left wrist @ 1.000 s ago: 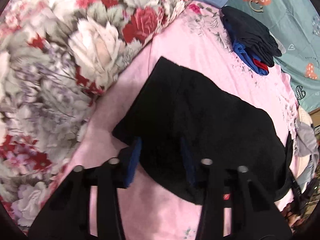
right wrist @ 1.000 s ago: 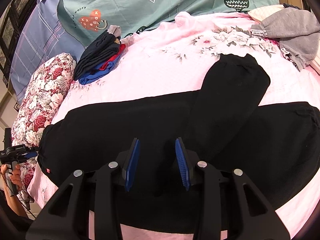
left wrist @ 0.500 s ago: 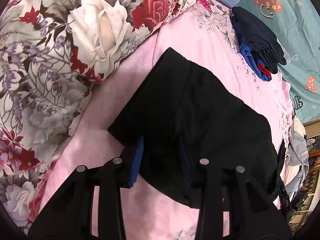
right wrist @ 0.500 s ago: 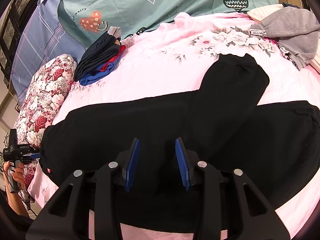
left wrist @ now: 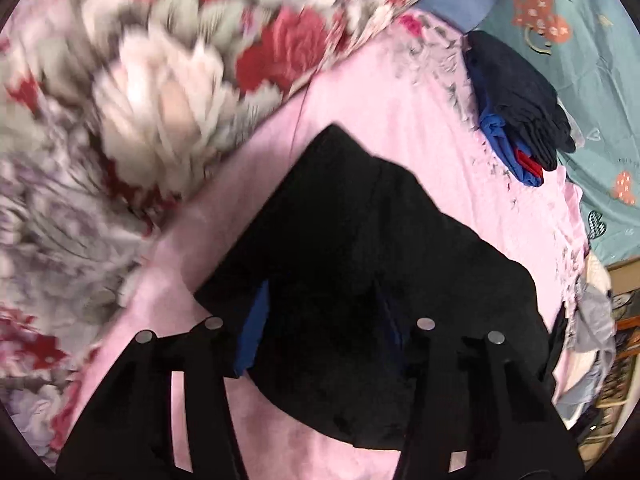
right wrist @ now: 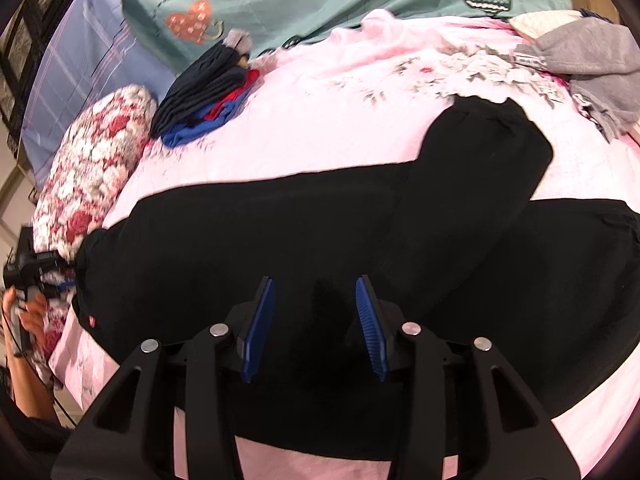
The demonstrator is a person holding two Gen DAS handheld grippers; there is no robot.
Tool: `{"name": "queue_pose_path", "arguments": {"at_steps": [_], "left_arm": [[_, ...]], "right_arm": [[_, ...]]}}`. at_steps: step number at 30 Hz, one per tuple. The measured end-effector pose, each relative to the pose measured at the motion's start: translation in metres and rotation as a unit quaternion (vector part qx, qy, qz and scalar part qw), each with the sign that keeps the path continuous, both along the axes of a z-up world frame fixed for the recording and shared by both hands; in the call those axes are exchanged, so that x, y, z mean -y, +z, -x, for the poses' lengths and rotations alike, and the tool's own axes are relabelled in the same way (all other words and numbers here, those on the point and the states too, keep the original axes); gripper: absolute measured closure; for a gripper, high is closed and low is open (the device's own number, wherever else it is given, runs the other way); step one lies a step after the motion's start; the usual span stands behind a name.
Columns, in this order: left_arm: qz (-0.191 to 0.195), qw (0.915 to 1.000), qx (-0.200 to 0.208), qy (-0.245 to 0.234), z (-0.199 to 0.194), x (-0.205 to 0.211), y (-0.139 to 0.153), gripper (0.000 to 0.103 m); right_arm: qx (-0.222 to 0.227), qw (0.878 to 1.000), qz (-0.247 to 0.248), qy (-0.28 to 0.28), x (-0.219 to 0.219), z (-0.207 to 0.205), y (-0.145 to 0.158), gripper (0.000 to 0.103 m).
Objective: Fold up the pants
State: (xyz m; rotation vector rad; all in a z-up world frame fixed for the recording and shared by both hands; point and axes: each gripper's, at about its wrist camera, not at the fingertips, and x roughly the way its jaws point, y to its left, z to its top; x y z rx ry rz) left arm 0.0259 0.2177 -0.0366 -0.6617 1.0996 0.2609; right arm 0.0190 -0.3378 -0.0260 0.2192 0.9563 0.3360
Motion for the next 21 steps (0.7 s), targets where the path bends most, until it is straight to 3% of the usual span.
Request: {"name": "queue_pose_path", "arguments": {"at_steps": [4, 9, 12, 16, 17, 21], "left_arm": [[-0.018, 0.9998, 0.010, -0.007, 0.009, 0.004, 0.010, 0.053], [0.001, 0.9991, 0.041, 0.005, 0.015, -0.001, 0.011, 0.053], [0.013, 0.9980, 0.061, 0.012, 0.016, -0.002, 0.013, 0.046], [0.032, 0.9943, 0.101, 0.013, 0.018, -0.001, 0.018, 0.026], [0.037, 0.9940, 0.102, 0.013, 0.016, -0.001, 0.015, 0.022], [0.047, 0.9976, 0.049, 0.011, 0.001, 0.000, -0.016, 0.026]], "right_arm": [[-0.015, 0.999, 0.037, 0.018, -0.015, 0.000, -0.008, 0.060], [-0.035, 0.998, 0.050, -0.001, -0.013, -0.004, -0.021, 0.061], [-0.034, 0.998, 0.058, -0.001, -0.014, -0.004, -0.021, 0.062], [-0.035, 0.998, 0.058, -0.002, -0.012, -0.005, -0.021, 0.062], [-0.036, 0.998, 0.058, -0.003, -0.012, -0.006, -0.021, 0.062], [-0.037, 0.998, 0.055, -0.006, -0.011, -0.007, -0.021, 0.062]]}}
